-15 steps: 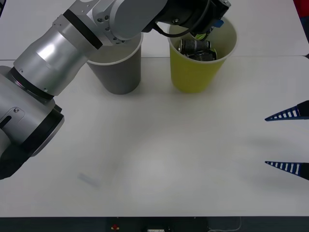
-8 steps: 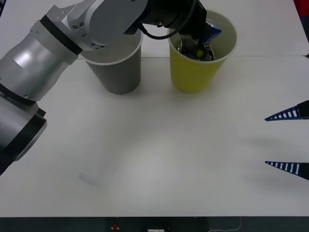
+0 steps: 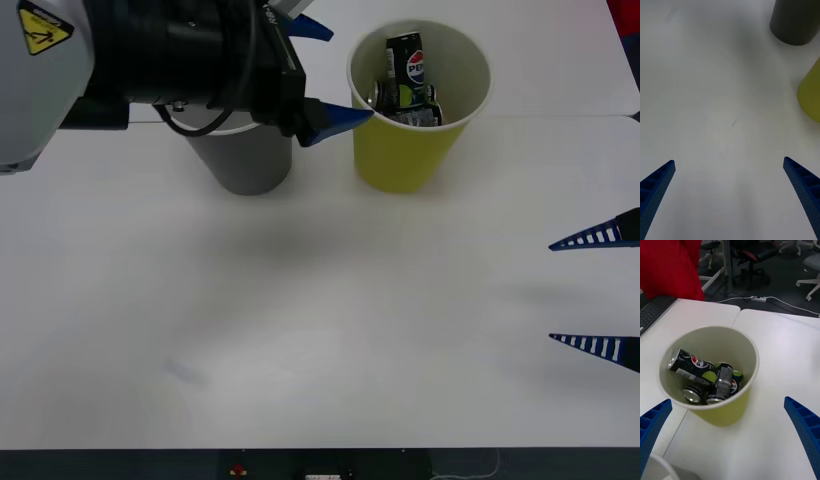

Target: Put the can into the green bin and the plastic bottle into the gray bin

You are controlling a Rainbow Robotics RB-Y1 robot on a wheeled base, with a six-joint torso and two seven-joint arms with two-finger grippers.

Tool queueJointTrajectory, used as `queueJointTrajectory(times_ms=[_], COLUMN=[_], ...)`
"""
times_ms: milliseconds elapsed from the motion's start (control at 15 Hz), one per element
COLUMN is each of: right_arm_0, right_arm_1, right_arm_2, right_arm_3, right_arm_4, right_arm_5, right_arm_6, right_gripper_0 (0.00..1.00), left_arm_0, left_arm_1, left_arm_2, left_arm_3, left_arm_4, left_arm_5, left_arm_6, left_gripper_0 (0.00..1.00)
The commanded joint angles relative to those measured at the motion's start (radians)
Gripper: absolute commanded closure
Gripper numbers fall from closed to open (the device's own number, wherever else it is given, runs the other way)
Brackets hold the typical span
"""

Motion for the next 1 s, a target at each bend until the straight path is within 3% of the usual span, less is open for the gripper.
queueJointTrajectory(times_ms=[67, 267, 533, 1000], right_arm_0=[0.000, 0.000, 0.000, 0.000], right_arm_1=[0.000, 0.000, 0.000, 0.000], right_arm_2=[0.000, 0.000, 0.000, 0.000], right_arm_3=[0.000, 0.000, 0.000, 0.000], right_arm_4=[0.000, 0.000, 0.000, 0.000], right_arm_5=[0.000, 0.000, 0.000, 0.000], right_arm_6=[0.000, 0.000, 0.000, 0.000], right_gripper_0=[0.00, 0.00, 0.00, 0.00], left_arm_0=[0.162, 0.313, 0.459, 0.632], left_arm_1=[0.043, 0.114, 0.218, 0.356], left_arm_2=[0.120, 0.195, 0.269, 0.332], left_arm_3=[-0.100, -0.115, -0.115, -0.109], left_arm_4=[0.083, 0.226, 0.346, 0.415], left_arm_5=[-0.072, -0.072, -0.072, -0.072], left_arm_6=[-0.111, -0.263, -0.479, -0.714], left_gripper_0=[0.00, 0.00, 0.00, 0.00])
